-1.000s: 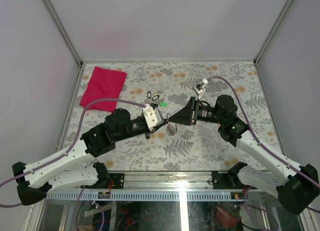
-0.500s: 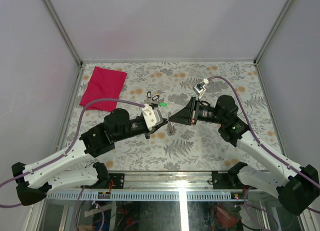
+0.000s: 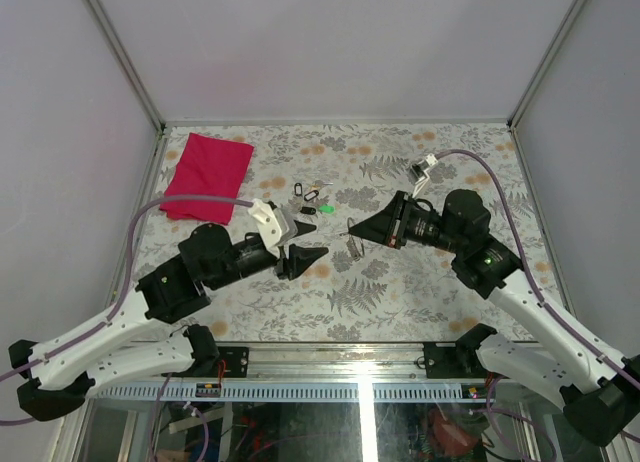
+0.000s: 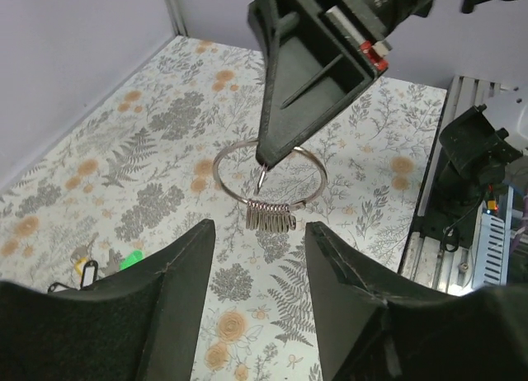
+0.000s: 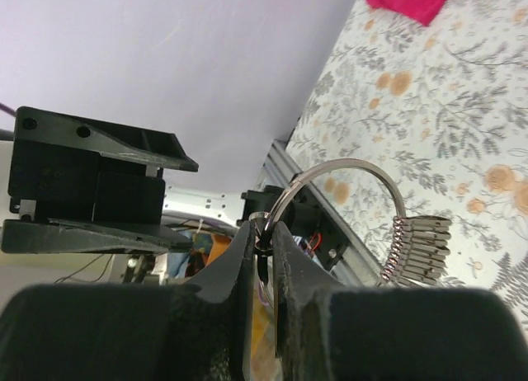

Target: Put the keys on the keyring

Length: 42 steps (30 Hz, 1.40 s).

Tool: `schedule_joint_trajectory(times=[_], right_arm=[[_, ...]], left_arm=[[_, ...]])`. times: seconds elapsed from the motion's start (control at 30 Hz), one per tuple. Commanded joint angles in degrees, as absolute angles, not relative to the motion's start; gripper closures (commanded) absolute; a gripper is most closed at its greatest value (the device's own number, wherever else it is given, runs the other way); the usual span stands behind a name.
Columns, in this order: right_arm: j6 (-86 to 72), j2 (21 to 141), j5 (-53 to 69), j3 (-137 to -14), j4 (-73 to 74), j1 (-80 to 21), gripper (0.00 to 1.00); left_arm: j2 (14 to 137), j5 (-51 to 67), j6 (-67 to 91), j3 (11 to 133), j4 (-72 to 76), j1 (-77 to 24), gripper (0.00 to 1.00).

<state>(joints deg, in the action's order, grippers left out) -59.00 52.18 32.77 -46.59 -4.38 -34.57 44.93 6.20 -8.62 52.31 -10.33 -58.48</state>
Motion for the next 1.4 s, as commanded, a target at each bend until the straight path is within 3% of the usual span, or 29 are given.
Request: schedule_joint_trajectory(times=[0.0, 0.4, 0.7, 1.37], right_arm=[[-54.2, 49.3, 25.4, -50.5, 2.8, -34.9, 1.0], [-46.9, 46.8, 14.0, -51.9, 15.1, -34.8, 1.0], [-38.1, 48.5, 7.1, -53.2, 21.3, -34.8, 1.0], [-37.0, 51.2, 6.8, -53.9, 24.6, -34.8, 1.0]], left_arm=[[46.5, 0.9, -1.3, 54.5, -12.6, -58.7, 0.51], [56.7, -10.0, 8.7, 58.0, -18.4, -57.0, 0.44], [68.4, -8.3, 14.1, 62.0, -21.1, -48.4, 0.44], [80.7, -10.1, 19.2, 60.8, -17.8, -37.0, 0.46]])
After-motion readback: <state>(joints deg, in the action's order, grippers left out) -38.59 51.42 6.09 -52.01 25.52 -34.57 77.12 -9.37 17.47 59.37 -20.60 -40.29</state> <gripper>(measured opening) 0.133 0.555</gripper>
